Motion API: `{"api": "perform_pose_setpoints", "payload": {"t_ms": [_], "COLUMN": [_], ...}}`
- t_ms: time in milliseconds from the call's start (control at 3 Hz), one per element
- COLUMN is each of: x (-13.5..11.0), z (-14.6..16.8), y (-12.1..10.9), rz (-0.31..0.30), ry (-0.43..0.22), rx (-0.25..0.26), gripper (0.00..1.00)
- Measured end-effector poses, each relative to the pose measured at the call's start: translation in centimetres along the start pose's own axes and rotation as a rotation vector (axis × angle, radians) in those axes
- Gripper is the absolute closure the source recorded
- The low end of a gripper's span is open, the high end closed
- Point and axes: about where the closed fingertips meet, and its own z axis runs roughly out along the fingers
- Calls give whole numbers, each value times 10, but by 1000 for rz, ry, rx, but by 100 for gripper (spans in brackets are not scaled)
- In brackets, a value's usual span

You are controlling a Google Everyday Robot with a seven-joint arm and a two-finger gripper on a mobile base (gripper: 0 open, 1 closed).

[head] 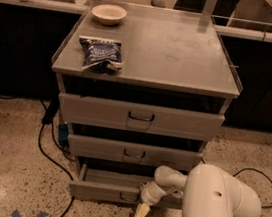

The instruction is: Open bottom drawer

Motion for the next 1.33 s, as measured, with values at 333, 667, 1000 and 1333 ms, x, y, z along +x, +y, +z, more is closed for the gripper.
{"api": "perform_pose_setpoints", "payload": {"t_ms": [333,667,1000,1333], "x": [-2,-6,-5,-5], "z": [-4,-1,0,4], "y": [2,23,24,29], "rz": [1,14,14,11], "ry": [-1,-14,-14,-13], "rx": [-1,-39,-40,-54], "gripper": [0,0,0,0]}}
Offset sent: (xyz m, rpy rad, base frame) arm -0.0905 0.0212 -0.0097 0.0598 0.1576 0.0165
